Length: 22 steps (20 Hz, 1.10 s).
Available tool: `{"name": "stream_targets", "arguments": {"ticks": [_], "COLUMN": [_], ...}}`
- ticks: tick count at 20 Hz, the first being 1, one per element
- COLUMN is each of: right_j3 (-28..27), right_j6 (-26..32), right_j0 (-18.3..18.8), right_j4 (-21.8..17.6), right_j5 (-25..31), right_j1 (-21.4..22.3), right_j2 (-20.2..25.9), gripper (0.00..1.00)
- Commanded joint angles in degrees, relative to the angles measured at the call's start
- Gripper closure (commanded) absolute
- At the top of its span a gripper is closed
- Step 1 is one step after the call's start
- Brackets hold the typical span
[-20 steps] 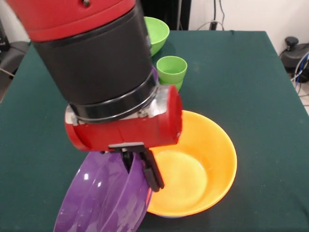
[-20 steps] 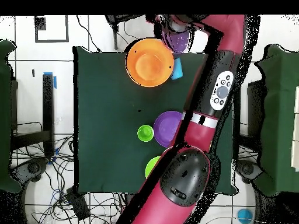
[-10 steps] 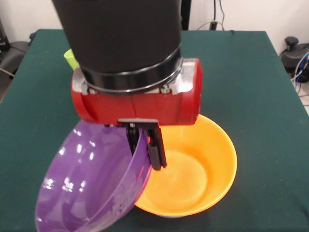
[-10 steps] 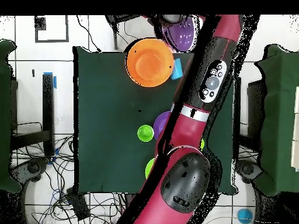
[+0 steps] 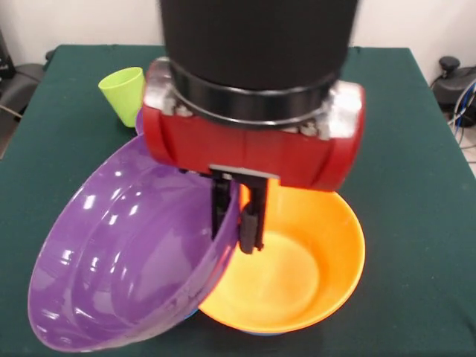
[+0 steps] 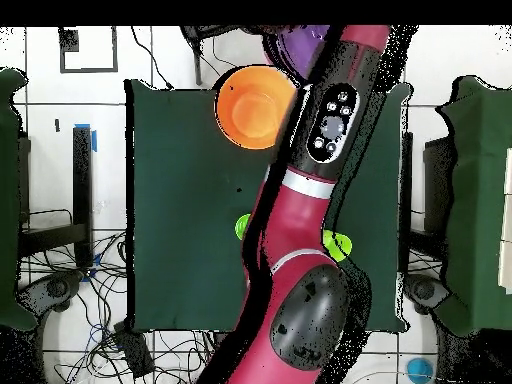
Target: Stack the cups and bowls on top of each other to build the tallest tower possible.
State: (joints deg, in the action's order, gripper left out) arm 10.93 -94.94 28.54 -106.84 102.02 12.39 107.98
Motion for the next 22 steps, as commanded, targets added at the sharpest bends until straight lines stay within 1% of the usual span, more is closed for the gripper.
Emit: {"name": "stream_targets", "arguments": {"ticks": [1, 3, 5, 8, 11, 13, 18, 22], "right_j3": [-3.5, -3.3, -2.9, -2.0, -1.1, -0.6, -0.2, -0.1], "right_j6": [3.3, 1.4, -0.5, -4.1, -7.0, -8.2, -9.5, -9.2], "right_j0": [-2.4, -2.6, -2.9, -3.2, -3.7, -4.1, -4.6, -4.6], "right_j4": [-12.8, -13.0, -12.4, -10.9, -9.2, -8.4, -8.2, -8.3], "right_j5": [3.2, 2.3, 1.4, 0.9, -1.1, -2.6, -4.9, -5.6], "right_j1": [-1.3, -2.2, -2.9, -3.7, -5.0, -5.6, -7.1, -7.5], "right_j2": [5.7, 6.1, 5.5, 3.3, 0.5, -0.8, -2.0, -2.4], "gripper": [1.0, 1.0, 1.0, 1.0, 1.0, 1.0, 1.0, 1.0]}}
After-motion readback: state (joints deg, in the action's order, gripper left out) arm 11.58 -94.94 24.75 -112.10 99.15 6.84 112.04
